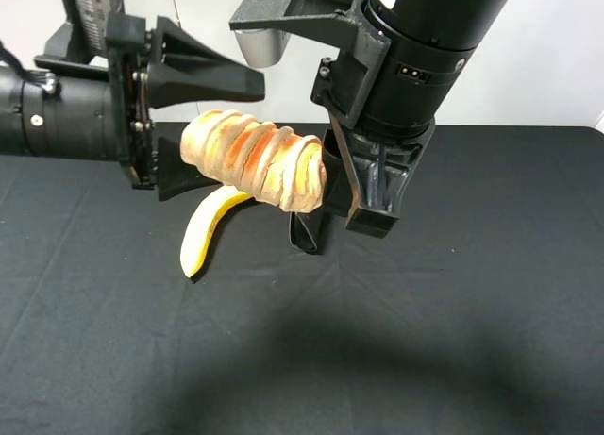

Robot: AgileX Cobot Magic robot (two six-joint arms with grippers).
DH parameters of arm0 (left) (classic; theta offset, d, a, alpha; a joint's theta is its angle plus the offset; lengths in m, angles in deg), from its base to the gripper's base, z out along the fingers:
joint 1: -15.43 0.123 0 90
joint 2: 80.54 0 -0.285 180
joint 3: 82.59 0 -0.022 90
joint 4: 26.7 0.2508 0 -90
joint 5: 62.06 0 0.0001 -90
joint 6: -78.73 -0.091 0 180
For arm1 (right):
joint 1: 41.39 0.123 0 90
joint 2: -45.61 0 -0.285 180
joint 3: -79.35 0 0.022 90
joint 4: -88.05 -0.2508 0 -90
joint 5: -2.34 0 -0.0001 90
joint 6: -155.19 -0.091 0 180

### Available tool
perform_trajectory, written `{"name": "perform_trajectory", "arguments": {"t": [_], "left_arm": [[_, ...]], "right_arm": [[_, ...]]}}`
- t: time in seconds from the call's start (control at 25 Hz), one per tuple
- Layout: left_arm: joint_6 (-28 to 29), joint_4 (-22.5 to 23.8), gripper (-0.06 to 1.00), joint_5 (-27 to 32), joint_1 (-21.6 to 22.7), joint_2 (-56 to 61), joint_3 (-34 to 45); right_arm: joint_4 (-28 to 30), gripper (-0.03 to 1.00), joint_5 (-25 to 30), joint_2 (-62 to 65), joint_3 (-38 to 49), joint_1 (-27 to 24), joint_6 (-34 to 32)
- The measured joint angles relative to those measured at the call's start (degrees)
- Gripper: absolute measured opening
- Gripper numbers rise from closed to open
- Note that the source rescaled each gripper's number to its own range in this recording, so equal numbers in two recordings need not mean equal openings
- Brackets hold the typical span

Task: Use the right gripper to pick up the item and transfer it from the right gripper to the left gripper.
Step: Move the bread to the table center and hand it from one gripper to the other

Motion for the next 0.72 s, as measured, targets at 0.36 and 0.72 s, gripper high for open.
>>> {"name": "perform_trajectory", "arguments": {"t": [0.36,0.72], "left_arm": [[1.15,-0.28,0.97,1.67,-2.02,-0.81,-1.25],[2.7,-0.21,0.82,4.25,-2.02,-0.81,-1.25]], "right_arm": [[0.0,0.02,0.13,0.0,0.0,0.0,0.0],[0.0,0.02,0.2,0.0,0.0,0.0,0.0]]}}
